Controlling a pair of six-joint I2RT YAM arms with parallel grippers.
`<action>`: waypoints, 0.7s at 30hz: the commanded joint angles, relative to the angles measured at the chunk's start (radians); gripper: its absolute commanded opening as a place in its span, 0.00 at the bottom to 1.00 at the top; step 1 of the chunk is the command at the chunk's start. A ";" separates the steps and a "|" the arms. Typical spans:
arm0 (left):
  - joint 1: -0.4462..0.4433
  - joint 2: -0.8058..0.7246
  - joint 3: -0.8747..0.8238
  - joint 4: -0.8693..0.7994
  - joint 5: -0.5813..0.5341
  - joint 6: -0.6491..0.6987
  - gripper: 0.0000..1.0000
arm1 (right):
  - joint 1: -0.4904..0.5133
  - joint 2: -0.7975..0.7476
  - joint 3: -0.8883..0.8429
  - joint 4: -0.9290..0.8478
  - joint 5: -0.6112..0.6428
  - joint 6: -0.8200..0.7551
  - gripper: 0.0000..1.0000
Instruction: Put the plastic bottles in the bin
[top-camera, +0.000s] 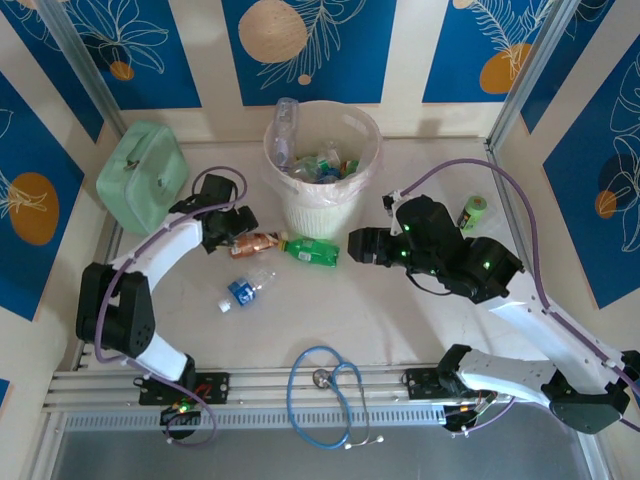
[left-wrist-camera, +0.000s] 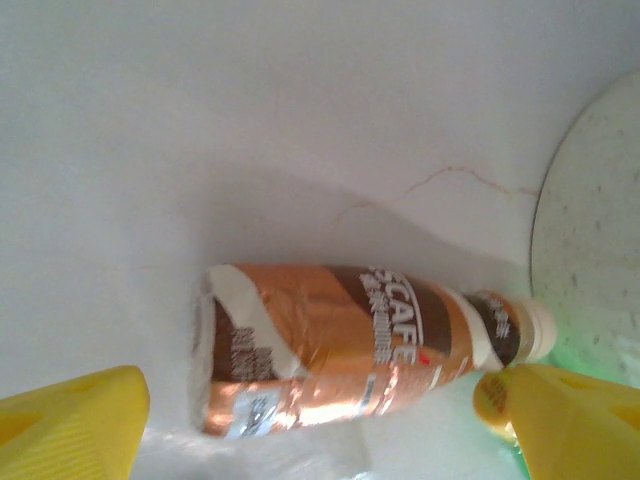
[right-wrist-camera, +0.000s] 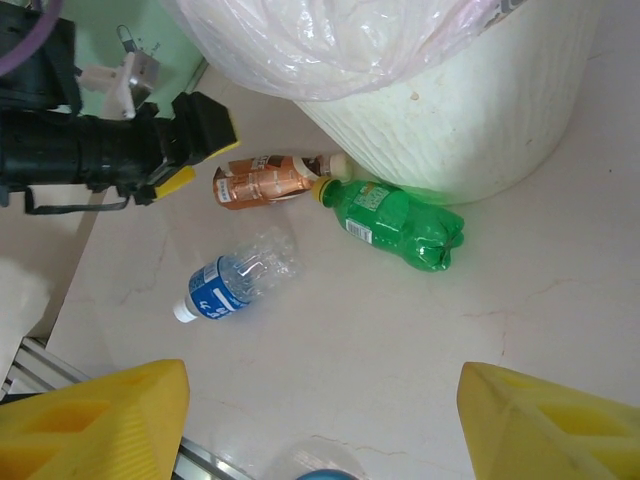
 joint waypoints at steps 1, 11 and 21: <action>0.011 -0.063 -0.002 -0.080 -0.033 0.215 0.93 | -0.013 -0.021 -0.018 -0.002 -0.002 0.017 0.72; -0.006 0.069 0.079 -0.150 0.021 0.461 0.99 | -0.033 -0.056 -0.044 -0.015 -0.011 0.031 0.72; -0.024 0.155 0.167 -0.121 0.014 0.716 1.00 | -0.064 -0.108 -0.103 -0.023 -0.043 0.058 0.73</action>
